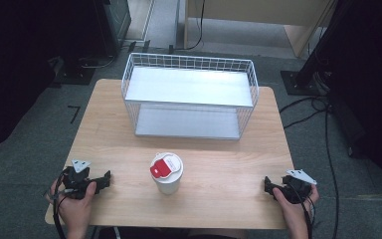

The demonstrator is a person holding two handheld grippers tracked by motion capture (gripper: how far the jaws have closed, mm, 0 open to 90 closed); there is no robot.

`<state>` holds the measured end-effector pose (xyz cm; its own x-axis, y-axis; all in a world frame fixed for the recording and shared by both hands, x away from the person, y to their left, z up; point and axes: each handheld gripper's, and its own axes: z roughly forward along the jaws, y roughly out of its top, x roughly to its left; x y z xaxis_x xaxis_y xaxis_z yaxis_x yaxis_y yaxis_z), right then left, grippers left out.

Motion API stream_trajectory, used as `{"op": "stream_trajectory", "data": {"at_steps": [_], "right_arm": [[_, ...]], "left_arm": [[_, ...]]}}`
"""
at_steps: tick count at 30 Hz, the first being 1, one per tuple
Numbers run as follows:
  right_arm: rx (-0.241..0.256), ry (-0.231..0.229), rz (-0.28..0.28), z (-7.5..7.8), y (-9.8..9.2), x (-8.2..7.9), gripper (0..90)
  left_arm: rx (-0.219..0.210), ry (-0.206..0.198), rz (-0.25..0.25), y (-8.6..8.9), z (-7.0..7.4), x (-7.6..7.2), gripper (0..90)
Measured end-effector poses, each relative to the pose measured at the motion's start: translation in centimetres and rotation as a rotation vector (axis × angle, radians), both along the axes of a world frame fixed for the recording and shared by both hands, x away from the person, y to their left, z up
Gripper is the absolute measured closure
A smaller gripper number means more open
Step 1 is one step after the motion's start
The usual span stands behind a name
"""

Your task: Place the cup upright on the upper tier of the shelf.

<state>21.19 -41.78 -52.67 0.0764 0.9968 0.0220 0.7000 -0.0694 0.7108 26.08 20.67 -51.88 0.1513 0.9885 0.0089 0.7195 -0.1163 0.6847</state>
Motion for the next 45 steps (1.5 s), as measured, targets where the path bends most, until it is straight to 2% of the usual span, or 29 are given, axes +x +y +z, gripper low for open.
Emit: {"op": "stream_trajectory", "data": {"at_steps": [8, 13, 28, 30, 37, 39, 45], "right_arm": [[-0.010, 0.001, -0.018, 0.1, 0.1, -0.1, 0.0], [-0.017, -0.004, 0.004, 0.5, 1.0, -0.1, 0.0], [-0.022, -0.051, 0.151, 2.0, 6.4, 0.4, 0.0], [-0.005, -0.057, 0.173, 2.3, 7.5, 0.4, 0.0], [0.002, -0.075, 0.220, 2.8, 9.4, 0.5, 0.0], [0.019, -0.084, 0.239, 3.1, 10.2, 0.4, 0.0], [0.017, -0.103, 0.291, 3.7, 12.2, 0.3, 0.0]], "left_arm": [[0.000, 0.000, 0.000, 0.0, 0.0, 0.0, 0.0], [0.001, 0.001, 0.002, 0.0, 0.0, 0.0, 0.0], [0.000, 0.001, 0.003, 0.0, 0.0, 0.0, 0.0], [0.001, 0.001, 0.002, 0.0, 0.0, 0.0, 0.0], [0.001, 0.001, 0.002, 0.0, 0.0, 0.0, 0.0], [0.001, 0.001, 0.002, 0.0, 0.0, 0.0, 0.0], [-0.001, 0.001, 0.003, 0.0, 0.0, 0.0, 0.0]]}}
